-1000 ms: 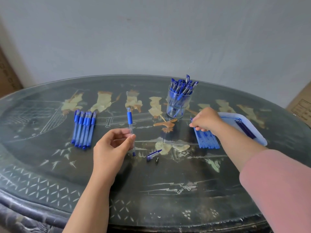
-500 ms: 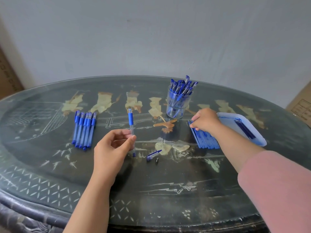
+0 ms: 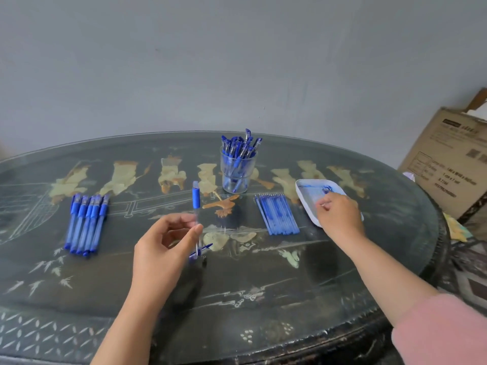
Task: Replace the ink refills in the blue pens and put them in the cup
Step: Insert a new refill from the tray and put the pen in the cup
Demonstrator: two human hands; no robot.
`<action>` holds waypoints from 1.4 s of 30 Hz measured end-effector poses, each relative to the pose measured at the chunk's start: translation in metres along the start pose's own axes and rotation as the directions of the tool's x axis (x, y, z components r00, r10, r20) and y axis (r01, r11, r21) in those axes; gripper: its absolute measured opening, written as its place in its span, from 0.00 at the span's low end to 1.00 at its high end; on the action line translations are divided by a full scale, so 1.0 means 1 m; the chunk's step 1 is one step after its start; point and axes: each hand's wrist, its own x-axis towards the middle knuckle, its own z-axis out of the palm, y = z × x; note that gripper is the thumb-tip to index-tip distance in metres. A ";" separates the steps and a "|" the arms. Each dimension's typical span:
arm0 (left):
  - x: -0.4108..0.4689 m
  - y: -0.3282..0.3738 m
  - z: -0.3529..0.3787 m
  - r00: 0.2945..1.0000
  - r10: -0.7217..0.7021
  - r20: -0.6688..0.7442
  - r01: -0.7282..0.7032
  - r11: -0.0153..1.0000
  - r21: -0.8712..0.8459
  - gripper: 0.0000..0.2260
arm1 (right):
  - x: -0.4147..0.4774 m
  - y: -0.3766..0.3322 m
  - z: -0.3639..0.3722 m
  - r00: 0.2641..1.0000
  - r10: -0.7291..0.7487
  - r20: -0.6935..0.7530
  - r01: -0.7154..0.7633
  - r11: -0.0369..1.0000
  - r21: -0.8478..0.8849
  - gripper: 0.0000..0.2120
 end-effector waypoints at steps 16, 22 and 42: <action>-0.011 -0.012 0.015 0.999 -0.013 -0.032 0.014 1.000 0.017 0.06 | 0.033 0.038 -0.007 0.979 0.169 0.111 -0.103 0.891 -0.442 0.06; -0.010 -0.013 0.015 1.000 -0.001 -0.003 0.001 0.999 0.040 0.06 | 0.036 0.032 -0.008 0.976 0.191 0.109 -0.125 0.888 -0.442 0.03; -0.019 -0.003 -0.005 0.995 0.029 -0.091 -0.032 0.999 -0.039 0.06 | -0.054 -0.095 -0.033 0.862 -0.120 0.492 -0.472 0.164 0.866 0.09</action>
